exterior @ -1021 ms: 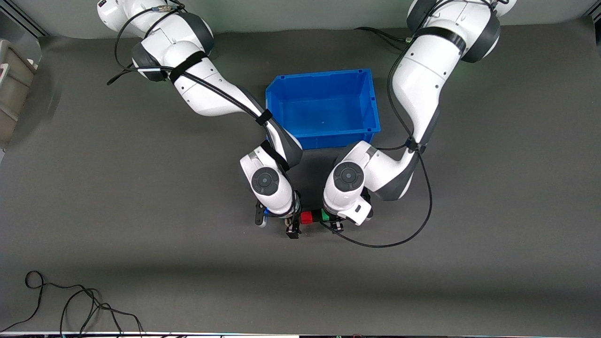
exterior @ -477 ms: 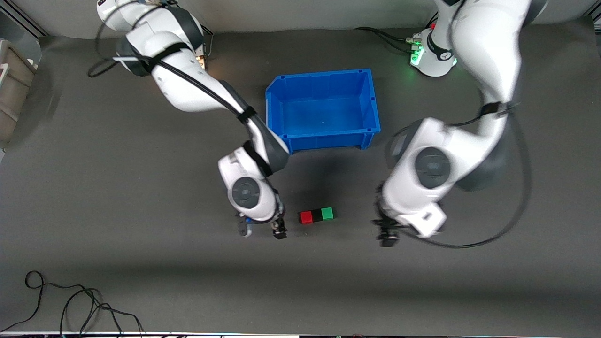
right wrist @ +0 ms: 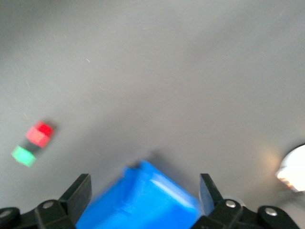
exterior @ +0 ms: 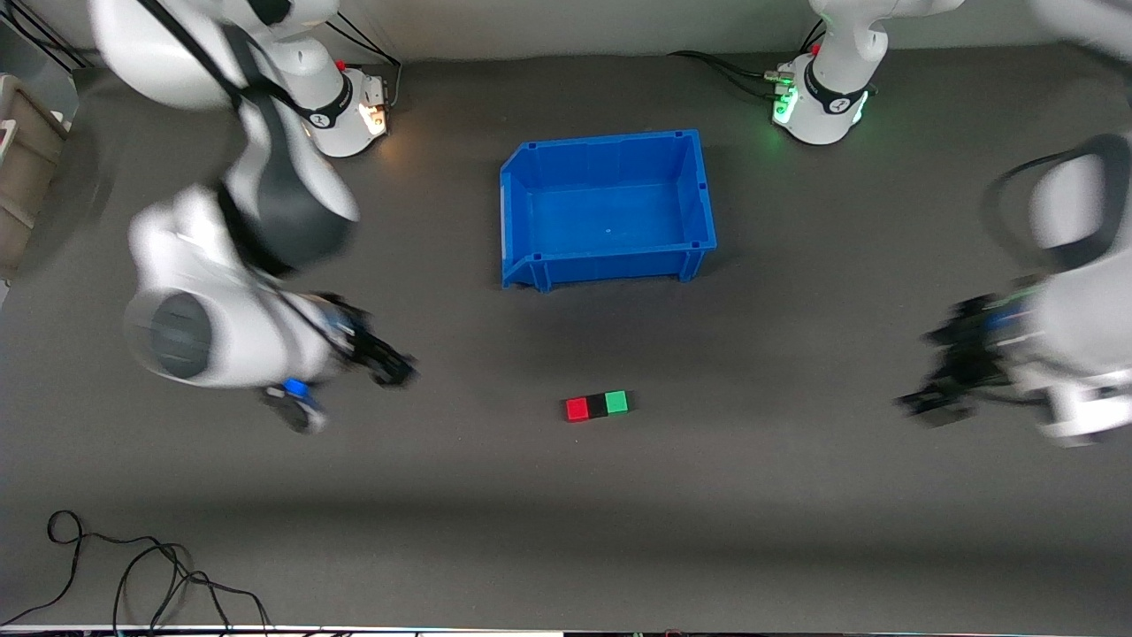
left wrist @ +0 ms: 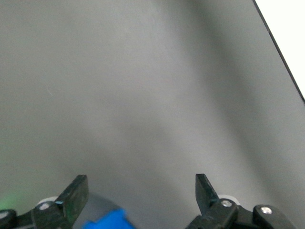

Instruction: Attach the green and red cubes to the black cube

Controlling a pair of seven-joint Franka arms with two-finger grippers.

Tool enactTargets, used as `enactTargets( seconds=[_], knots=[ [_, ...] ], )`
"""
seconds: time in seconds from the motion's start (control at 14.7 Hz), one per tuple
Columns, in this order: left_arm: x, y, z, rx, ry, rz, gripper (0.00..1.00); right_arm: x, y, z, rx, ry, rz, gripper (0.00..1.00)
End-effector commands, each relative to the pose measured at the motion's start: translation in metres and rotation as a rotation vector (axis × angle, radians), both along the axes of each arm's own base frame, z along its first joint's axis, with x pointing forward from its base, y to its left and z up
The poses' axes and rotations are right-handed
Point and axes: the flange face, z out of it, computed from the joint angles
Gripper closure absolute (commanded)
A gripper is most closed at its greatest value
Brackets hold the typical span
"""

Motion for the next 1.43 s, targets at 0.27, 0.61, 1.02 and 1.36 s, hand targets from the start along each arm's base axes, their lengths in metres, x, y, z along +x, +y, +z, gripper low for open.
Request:
enactTargets(
  seconds=[0.27,0.61,1.02,1.36],
  knots=[
    [-0.053,0.100,0.044,-0.001,0.031,-0.653,0.00,-0.025,-0.185,0.064,0.178,-0.057,0.414,0.00],
    [-0.105,0.089,0.083,0.030,0.004,-0.743,0.00,-0.022,-0.194,0.064,0.129,-0.074,0.425,0.00],
    [-0.125,0.086,0.092,0.013,0.030,-0.870,0.00,-0.022,-0.181,0.066,0.116,-0.084,0.463,0.00],
    [-0.124,0.074,0.093,-0.002,0.032,-0.905,0.00,-0.061,-0.201,0.055,0.115,-0.195,0.504,0.00]
  ],
)
